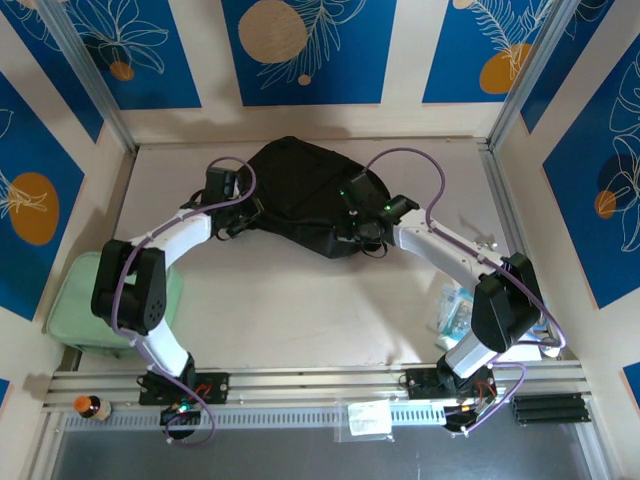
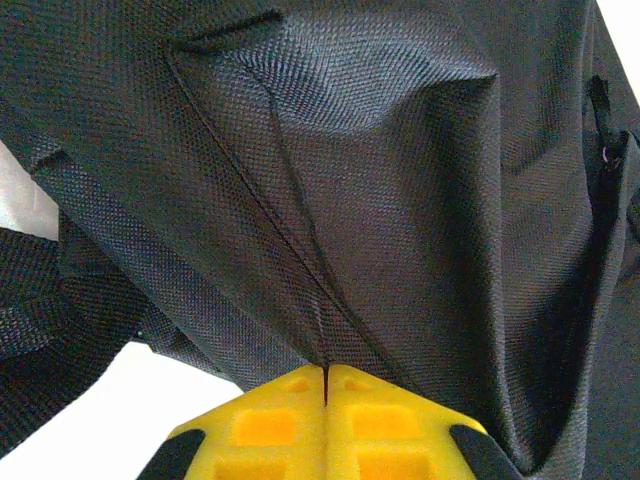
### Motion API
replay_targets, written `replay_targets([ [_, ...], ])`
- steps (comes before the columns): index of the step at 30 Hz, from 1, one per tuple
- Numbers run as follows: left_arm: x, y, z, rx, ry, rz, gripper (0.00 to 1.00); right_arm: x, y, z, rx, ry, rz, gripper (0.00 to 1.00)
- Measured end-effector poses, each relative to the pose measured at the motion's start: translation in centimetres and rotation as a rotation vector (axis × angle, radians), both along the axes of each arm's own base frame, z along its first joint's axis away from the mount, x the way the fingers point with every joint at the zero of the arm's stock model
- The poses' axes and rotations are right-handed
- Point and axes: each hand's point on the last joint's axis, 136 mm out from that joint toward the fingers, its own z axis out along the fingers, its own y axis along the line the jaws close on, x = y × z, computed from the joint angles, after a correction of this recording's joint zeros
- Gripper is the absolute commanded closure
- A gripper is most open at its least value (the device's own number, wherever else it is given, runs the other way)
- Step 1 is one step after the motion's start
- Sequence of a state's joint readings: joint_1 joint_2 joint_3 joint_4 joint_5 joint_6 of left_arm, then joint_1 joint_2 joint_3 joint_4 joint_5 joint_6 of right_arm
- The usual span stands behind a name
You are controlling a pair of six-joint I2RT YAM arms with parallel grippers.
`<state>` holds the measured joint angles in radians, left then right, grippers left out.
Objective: Pack the student bag
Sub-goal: Zip the student bag at the center of the table.
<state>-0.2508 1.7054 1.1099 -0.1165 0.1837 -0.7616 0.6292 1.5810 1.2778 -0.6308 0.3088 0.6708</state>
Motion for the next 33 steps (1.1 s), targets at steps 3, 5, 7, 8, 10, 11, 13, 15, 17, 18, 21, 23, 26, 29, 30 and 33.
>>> replay_targets([
  [3,0.2,0.4,0.0,0.008,-0.005,0.002,0.72,-0.4,0.9,0.1,0.017,0.003,0.047,1.00],
  [5,0.4,1.1,0.0,0.020,-0.007,0.027,0.58,-0.6,1.9,0.4,0.033,0.007,0.091,1.00],
  [7,0.4,1.8,0.0,0.023,-0.011,0.048,0.49,-0.5,3.3,0.8,0.054,0.006,0.132,1.00],
  [8,0.1,2.1,0.0,0.018,-0.009,0.060,0.45,-0.3,4.2,1.1,0.067,0.004,0.157,1.00],
  [10,-1.1,2.4,0.0,-0.013,-0.003,0.077,0.38,-0.1,5.6,1.4,0.083,0.004,0.194,1.00],
  [11,-1.8,2.3,0.0,-0.040,-0.002,0.084,0.36,0.0,6.4,1.5,0.091,0.003,0.214,1.00],
  [13,-3.2,1.9,0.0,-0.104,0.003,0.092,0.33,0.2,8.0,1.6,0.110,0.007,0.253,1.00],
  [15,-4.4,1.0,-0.1,-0.179,0.012,0.095,0.32,0.1,9.3,1.7,0.128,0.012,0.290,1.00],
  [17,-4.9,0.1,-0.1,-0.245,0.015,0.094,0.30,-0.1,10.4,1.6,0.144,0.019,0.326,1.00],
  [18,-4.9,-0.4,0.1,-0.279,0.012,0.092,0.30,-0.2,10.7,1.6,0.151,0.021,0.337,1.00],
  [21,-4.7,-1.9,1.2,-0.350,-0.005,0.083,0.34,-0.6,11.4,1.7,0.164,0.026,0.361,1.00],
  [23,-4.6,-2.7,1.7,-0.381,-0.018,0.076,0.43,-0.8,11.6,1.7,0.169,0.028,0.368,1.00],
  [26,-4.1,-3.4,1.2,-0.403,-0.008,0.080,0.56,-0.9,11.7,1.7,0.170,0.030,0.371,1.00],
  [29,-3.6,-3.5,-0.2,-0.408,0.025,0.098,0.69,-1.1,11.8,1.7,0.163,0.027,0.372,1.00],
  [30,-3.4,-3.6,-0.6,-0.407,0.034,0.103,0.74,-1.2,11.9,1.6,0.157,0.027,0.369,1.00],
  [33,-2.8,-3.6,-1.0,-0.399,0.045,0.112,0.92,-1.5,11.6,1.0,0.126,0.026,0.348,1.00],
])
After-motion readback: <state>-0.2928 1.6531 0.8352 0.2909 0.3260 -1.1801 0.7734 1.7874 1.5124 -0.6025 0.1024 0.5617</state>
